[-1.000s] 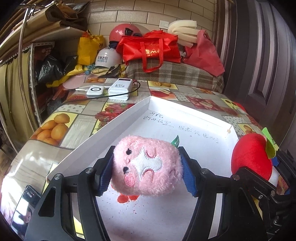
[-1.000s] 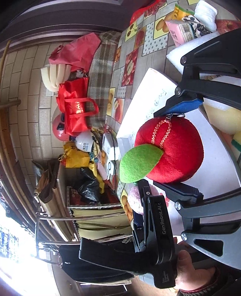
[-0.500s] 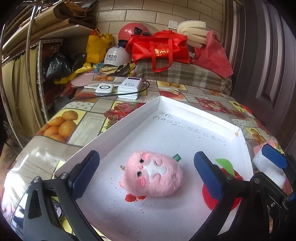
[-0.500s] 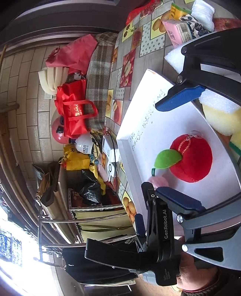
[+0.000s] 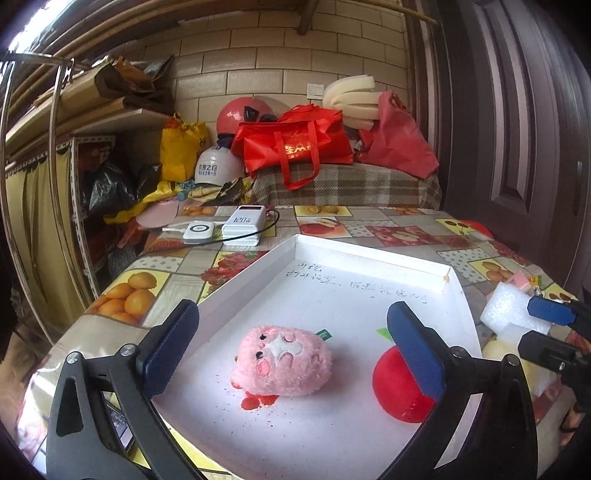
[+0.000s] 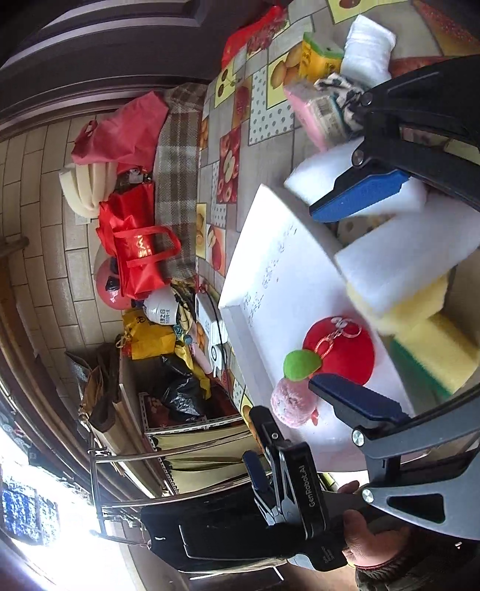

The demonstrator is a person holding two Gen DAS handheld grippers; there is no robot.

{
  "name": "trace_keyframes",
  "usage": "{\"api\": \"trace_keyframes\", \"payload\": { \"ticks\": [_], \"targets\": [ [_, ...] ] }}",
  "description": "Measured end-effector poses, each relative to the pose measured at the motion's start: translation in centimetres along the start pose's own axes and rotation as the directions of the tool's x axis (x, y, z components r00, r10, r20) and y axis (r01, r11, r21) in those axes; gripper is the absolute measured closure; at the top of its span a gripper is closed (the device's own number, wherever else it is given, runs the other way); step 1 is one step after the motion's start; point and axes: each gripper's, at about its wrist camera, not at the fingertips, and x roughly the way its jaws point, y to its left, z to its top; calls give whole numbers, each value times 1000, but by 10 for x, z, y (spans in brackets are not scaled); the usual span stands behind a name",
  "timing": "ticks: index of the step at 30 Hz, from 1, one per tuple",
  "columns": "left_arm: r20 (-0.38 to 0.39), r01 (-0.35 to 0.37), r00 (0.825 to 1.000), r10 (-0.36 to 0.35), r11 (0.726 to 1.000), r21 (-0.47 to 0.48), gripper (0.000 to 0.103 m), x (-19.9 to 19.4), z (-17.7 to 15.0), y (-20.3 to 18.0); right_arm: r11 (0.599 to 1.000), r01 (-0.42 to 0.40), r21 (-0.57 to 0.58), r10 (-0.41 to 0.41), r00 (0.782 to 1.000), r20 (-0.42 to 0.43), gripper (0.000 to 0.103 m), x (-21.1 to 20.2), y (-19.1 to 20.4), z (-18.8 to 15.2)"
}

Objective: Organize soft objects
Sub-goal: 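Grasp the yellow-green sponge with the right gripper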

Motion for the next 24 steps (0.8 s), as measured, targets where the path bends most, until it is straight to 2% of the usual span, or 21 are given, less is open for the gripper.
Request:
{"api": "trace_keyframes", "payload": {
  "ticks": [3,5,8,10,13,15,18,21,24],
  "targets": [
    [-1,40,999,-40,999,5,0,-7,-2,-6,1000,-15,17,15,1000,-16,19,-20,-17,-7],
    [-7,106,994,-106,994,-5,0,-12,-3,-9,1000,-18,-22,18,1000,5,19,-37,-17,-10],
    [-17,239,971,-239,971,25,0,-24,-6,-24,997,-1,-80,4,999,36,19,-58,-11,-15],
    [-3,284,959,-284,957,66,0,-34,-6,-36,996,-11,-87,13,1000,17,19,-61,-10,-18],
    [12,255,966,-257,963,91,0,-37,-4,-39,989,-129,-73,119,986,-120,19,-44,-2,-25],
    [-11,243,970,-243,969,49,0,-31,-4,-29,976,-203,-77,180,956,-231,20,-30,12,-35],
    [-35,228,973,-228,974,-14,0,-23,-4,-17,958,-243,-152,181,924,-337,34,-11,38,-45],
    [-36,226,973,-226,974,-22,0,-23,-6,-16,958,-228,-175,144,908,-393,36,7,49,-47],
    [-39,224,974,-224,974,-1,0,-25,-7,-21,972,-198,-123,129,896,-426,36,25,45,-43]
  ]
}}
